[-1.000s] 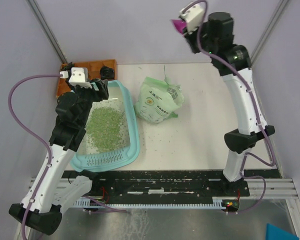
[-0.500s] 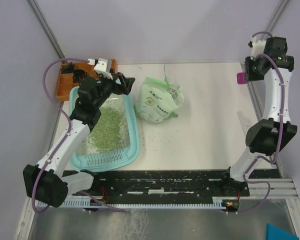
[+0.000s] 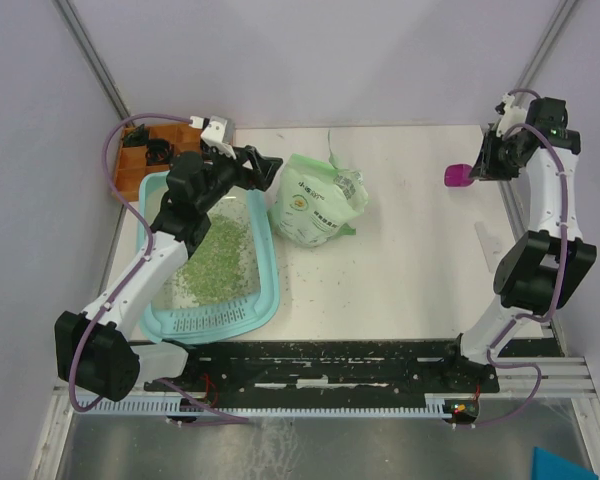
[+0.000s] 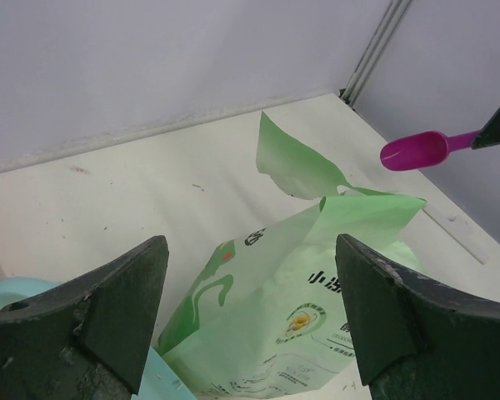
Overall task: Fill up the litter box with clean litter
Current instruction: Place the spatula at the center of the board.
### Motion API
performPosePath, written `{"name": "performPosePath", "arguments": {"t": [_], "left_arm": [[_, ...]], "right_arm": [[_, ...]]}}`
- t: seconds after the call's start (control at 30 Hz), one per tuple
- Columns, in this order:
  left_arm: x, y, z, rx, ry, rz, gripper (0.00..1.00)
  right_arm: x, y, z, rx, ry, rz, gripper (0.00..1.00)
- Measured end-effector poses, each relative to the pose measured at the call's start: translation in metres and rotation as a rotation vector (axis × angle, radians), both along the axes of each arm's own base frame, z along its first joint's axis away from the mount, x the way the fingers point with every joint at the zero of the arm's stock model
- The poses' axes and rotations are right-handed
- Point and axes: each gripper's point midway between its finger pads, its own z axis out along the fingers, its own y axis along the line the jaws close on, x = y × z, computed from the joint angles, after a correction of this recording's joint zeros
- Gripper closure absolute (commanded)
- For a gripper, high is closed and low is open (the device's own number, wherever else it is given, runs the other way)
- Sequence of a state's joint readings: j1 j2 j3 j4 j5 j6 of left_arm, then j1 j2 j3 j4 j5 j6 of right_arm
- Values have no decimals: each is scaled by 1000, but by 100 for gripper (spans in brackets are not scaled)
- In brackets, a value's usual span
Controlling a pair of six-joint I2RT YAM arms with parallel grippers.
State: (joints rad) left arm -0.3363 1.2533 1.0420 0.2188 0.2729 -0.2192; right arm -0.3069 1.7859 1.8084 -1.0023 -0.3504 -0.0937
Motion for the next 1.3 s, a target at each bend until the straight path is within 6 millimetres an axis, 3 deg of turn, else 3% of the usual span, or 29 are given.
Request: {"name": "performPosePath", "arguments": {"t": [0.13,0.33,0.4,0.53,0.67,0.93,1.07,1.3], "left_arm": [[-1,-1,-2,1,3,-2,13],[-5,-6,-11,7,19,-14,13],[-6,-6,-12,7,20,-12,13],[-8,-7,-12,8,20,-12,13],[-9,-6,-11,7,18,-2,13],[-8,-6,-12,7,18,3,13],[-8,-6,-12,8,19,3,13],[-8,-6,-12,8,19,2,13]], "right_arm": [[15,-1,-12,39,0,-28,98],[28,8,-60,144,82,-62,95],[26,11,-69,164,105,-73,85],[27,15,-71,191,108,-82,75],[24,20,-79,211,116,-73,70],[-3,31,-99,235,186,-49,56],[-15,34,-98,229,201,-33,54],[-25,35,-70,191,145,8,54]]}}
